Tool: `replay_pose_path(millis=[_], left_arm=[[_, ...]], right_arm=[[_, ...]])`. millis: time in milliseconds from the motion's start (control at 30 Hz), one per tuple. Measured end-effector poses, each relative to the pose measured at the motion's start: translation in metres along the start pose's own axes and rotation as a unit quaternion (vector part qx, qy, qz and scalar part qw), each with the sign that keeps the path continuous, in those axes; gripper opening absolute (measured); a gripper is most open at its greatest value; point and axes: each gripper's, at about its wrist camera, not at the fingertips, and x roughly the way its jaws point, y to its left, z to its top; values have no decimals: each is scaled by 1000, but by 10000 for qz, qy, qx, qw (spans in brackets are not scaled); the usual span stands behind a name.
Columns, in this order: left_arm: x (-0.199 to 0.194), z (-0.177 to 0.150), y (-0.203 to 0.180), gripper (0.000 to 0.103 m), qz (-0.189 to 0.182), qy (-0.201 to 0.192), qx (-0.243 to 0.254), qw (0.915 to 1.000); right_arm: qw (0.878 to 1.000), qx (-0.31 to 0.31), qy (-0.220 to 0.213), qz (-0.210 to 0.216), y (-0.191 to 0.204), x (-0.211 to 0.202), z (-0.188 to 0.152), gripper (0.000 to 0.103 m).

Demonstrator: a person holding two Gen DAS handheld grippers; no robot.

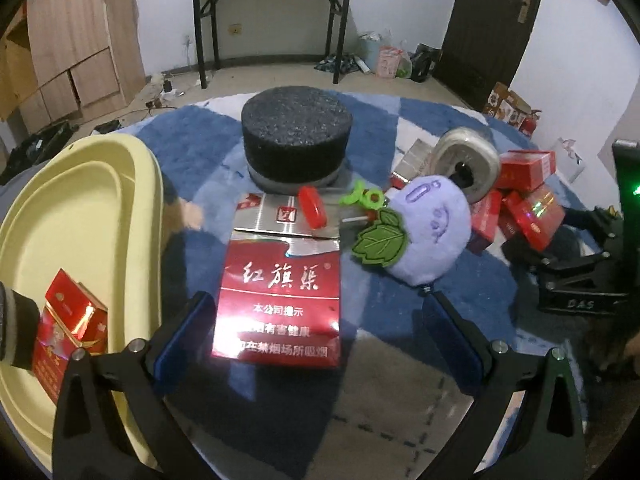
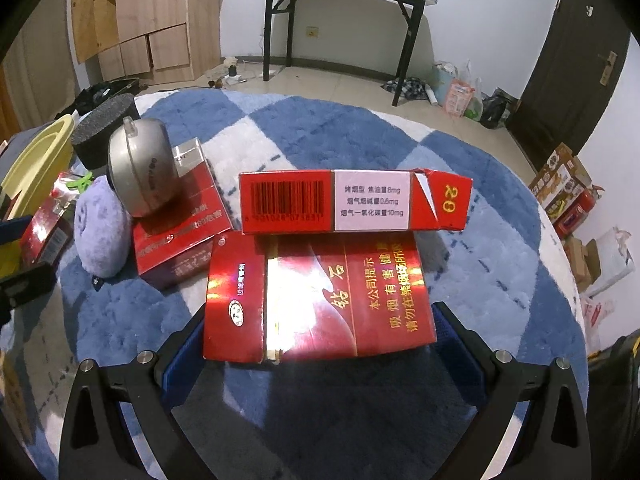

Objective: Organize rigid objects
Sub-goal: 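Reach the left gripper to the red Hongqiqu pack while the right grips the red pack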

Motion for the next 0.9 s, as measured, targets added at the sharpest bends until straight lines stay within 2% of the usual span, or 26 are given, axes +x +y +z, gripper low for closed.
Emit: replay_pose_path(millis=[100, 233, 333, 567, 900], left_arm=[[2, -1, 0, 103, 11, 1, -57, 10000], [7, -6, -8, 103, 271, 33, 179, 9995], [9, -8, -9, 103, 311, 39, 192, 9993], [5, -5, -6, 103, 75, 39, 75, 9999], [3, -5, -2, 103, -186, -159, 329, 9992]], right_arm=[[10000, 32, -17, 24, -2, 0, 0, 103], [9999, 98, -28, 41, -3, 2, -1, 103], [9999, 109, -36, 28, -4, 3, -2, 103], [9999, 67, -17, -117, 0, 6, -3, 103], [9998, 57, -33, -193, 2, 8, -3, 103]])
